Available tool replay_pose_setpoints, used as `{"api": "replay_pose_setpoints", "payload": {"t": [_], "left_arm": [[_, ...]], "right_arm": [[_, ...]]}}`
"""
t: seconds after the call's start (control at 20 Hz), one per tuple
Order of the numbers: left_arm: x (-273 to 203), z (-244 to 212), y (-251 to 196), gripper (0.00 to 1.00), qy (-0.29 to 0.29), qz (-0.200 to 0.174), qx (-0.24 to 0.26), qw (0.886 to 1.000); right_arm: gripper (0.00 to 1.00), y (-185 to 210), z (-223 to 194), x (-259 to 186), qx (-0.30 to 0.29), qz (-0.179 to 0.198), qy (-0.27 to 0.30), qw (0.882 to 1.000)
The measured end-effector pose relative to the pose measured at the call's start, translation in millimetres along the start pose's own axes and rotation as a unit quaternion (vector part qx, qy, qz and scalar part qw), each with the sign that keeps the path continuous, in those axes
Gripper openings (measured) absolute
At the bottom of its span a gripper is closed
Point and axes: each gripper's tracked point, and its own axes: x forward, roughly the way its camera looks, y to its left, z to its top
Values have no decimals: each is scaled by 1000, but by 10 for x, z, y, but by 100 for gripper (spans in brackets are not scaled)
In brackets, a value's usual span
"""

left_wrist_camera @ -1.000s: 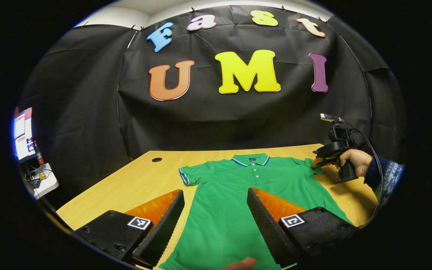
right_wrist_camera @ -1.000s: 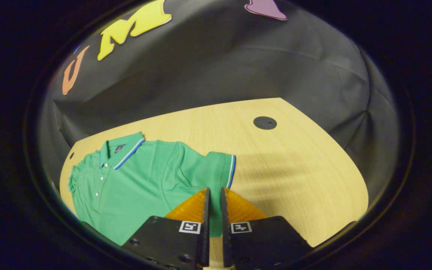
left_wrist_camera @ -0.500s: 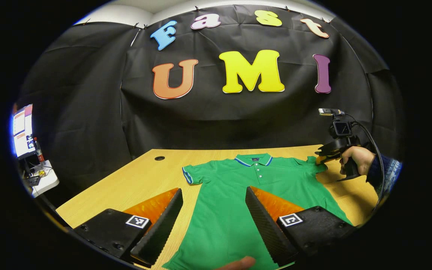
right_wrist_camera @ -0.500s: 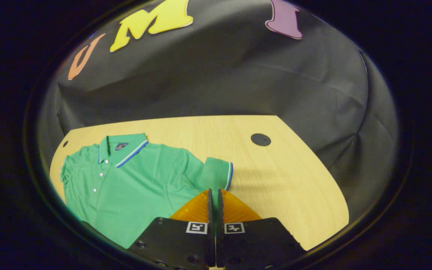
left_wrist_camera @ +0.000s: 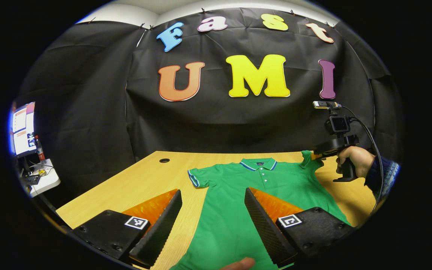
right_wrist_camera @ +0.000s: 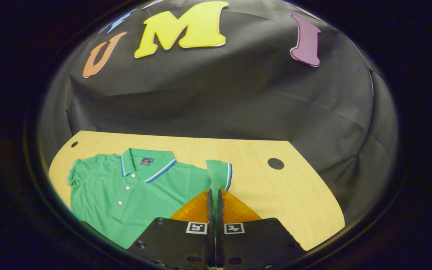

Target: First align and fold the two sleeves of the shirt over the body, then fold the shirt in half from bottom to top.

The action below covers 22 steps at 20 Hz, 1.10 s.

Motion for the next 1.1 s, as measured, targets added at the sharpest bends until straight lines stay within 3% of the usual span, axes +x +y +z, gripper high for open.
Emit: {"api": "replay_pose_setpoints", "payload": {"t": [0.25, 0.4, 0.55, 0.7, 0.8, 1.1], "left_arm": [[-12, 44, 33, 100, -7, 0, -2, 1000], [-6, 32, 53, 100, -5, 3, -2, 1000], [-1, 25, 51, 100, -3, 4, -2, 1000], [3, 18, 42, 100, -3, 5, -3, 1000], [-1, 8, 22, 100, -2, 4, 0, 1000], [-37, 44, -66, 100, -9, 2, 14, 1000]], "right_arm": [[2, 545, 99, -65, 21, 35, -23, 999], [13, 818, 195, -182, 23, 77, -41, 996], [19, 850, 343, -373, 11, 80, -69, 994], [96, 852, 421, -671, 16, 90, -91, 992], [91, 805, 464, -892, 11, 88, -110, 990], [95, 592, 437, -1685, -29, 73, -156, 985]]}}
